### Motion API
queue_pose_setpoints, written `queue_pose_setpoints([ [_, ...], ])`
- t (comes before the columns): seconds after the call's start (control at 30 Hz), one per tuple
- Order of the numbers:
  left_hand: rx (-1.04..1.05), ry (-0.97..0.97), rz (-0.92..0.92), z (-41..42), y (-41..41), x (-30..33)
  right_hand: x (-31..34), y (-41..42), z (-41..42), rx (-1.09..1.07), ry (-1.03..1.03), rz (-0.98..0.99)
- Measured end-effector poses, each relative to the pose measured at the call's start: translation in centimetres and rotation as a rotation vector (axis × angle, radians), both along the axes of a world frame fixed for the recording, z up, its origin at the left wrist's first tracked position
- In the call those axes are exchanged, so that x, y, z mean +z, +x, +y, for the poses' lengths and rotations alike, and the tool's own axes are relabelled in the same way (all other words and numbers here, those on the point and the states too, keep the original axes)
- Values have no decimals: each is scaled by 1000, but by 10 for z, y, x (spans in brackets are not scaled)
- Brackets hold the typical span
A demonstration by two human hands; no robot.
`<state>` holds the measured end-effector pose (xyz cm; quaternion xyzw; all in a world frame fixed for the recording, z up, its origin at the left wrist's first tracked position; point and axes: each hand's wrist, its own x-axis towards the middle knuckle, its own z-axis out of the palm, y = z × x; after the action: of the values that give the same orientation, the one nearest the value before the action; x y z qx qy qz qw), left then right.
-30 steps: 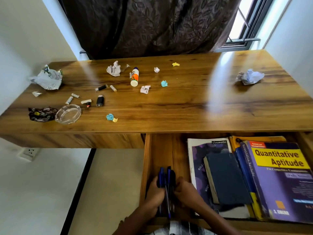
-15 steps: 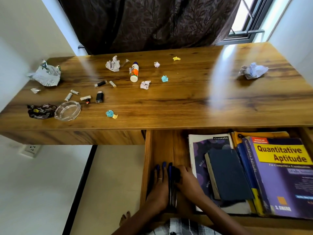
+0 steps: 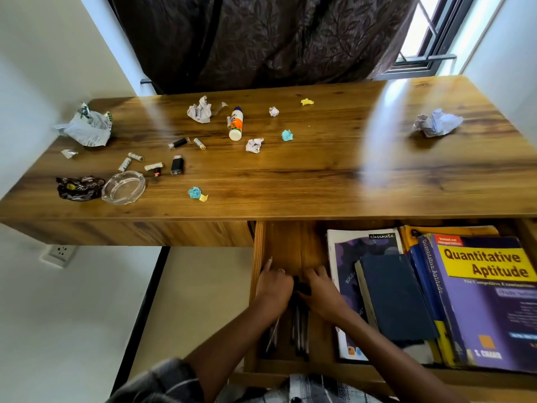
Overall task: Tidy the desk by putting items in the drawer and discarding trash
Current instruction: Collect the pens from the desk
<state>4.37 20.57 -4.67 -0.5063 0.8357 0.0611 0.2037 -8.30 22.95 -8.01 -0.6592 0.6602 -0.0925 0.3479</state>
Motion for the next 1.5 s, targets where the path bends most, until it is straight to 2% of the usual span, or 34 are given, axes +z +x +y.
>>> queue_pose_setpoints([
  [0.1,-18,50,-77,-7,-2,0,-3,2,0,37,24,-9],
  [0.4,19,10,-8,4,1,-1,-13,5,13,-86,-13,-40],
  [0.5,48,-14,74,2,3,-4,-15,3,17,-108,-21,-21],
  [0.63,-1,22,106,-1,3,-4,-17,2,25,-97,-31,10],
  [0.97,-12,73,135,1,7,-11,-4,0,28,-15,45,-141],
  [1.3,-37,32,145,8,9,-14,5,6,38,7,64,-214],
  [1.5,-90,-101,281,15,13,-9,4,4,39,-159,51,-188],
])
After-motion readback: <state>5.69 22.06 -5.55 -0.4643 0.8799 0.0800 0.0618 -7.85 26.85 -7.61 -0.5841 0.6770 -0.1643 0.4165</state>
